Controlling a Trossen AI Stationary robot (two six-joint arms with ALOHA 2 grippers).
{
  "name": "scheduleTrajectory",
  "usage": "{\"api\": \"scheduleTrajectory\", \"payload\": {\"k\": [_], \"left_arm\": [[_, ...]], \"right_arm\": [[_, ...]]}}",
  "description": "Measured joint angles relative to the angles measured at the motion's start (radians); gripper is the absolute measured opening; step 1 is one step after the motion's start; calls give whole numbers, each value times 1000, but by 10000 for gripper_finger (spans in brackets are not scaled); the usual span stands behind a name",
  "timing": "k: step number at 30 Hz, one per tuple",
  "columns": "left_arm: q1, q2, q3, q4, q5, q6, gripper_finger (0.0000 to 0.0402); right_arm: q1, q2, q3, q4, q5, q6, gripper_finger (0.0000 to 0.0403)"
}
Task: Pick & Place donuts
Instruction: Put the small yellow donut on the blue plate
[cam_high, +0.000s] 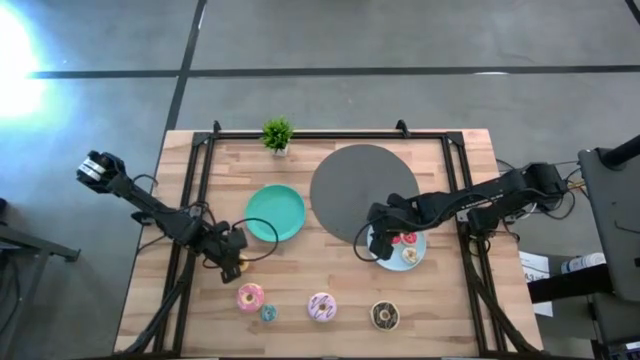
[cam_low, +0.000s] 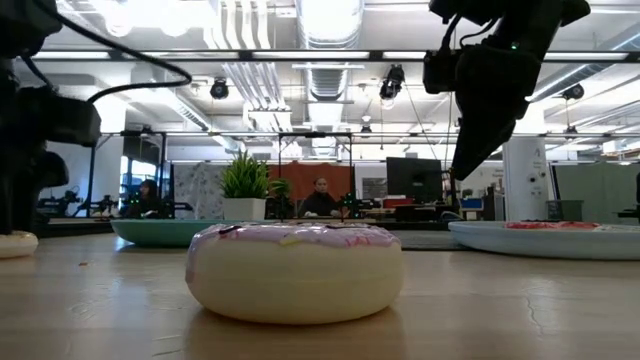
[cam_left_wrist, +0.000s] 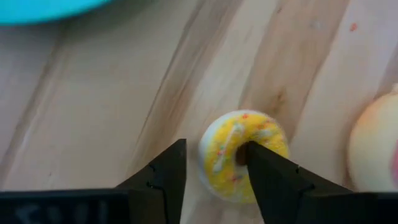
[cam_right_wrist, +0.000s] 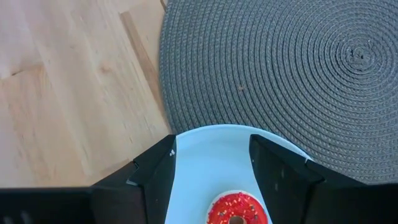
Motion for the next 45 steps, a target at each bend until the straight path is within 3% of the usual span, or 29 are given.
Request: {"api": "scheduleTrajectory", "payload": {"k": [8, 10, 14, 18, 22, 25, 33, 45], "left_arm": [[4, 0, 19, 32, 0, 28, 20], [15, 0, 49, 60, -1, 57, 8], [80, 13, 135, 75, -61, 181, 2], [236, 75, 215, 135, -51, 381, 1], [401, 181, 300, 253, 26, 591, 1], [468, 279, 385, 326, 64, 755, 1], [489, 559, 667, 371, 97, 1011, 0], [496, 746, 894, 423, 123, 1057, 0]], "right_arm": [[0, -36, 0, -5, 5, 38, 194], [0, -59, 0, -24, 31, 57, 194], [0, -107, 0, -85, 76, 98, 194], [0, -147, -21, -109, 69, 163, 194], [-6, -158, -56, -66, -48, 305, 194], [-7, -159, -97, 73, -150, 416, 194], [-16, -166, -171, 457, -152, 678, 194], [-16, -166, -184, 499, -54, 686, 222]]}}
